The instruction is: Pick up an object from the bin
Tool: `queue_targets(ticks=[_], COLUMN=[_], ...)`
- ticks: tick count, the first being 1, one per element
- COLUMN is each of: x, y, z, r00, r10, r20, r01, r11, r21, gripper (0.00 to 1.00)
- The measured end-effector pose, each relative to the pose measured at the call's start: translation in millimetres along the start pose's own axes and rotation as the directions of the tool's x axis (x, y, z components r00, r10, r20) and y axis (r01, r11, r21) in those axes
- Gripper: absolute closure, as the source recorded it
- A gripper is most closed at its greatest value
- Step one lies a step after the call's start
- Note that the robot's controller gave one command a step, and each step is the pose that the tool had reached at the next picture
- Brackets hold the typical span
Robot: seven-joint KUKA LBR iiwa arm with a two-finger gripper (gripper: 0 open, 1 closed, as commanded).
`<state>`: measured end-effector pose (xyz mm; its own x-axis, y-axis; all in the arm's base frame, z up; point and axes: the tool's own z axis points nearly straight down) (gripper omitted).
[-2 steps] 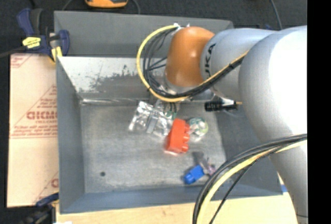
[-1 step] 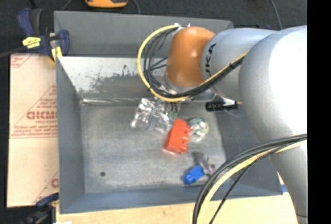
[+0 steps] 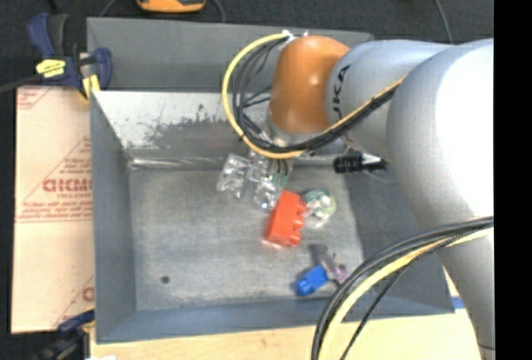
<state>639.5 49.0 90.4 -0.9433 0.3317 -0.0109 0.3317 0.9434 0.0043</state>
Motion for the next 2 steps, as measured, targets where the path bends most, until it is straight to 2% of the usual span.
queue_targets(ticks=[1,2], x=[-2.5,-5.6], y=[0,0], z=[-2,-109], r00=[1.0,1.0], r10=[0.0,-0.001], r20=[-0.004,-0.004], r01=[0.0,0.001], r11=[1.0,1.0], r21=[0.002,0.001], gripper=[1.0,1.0])
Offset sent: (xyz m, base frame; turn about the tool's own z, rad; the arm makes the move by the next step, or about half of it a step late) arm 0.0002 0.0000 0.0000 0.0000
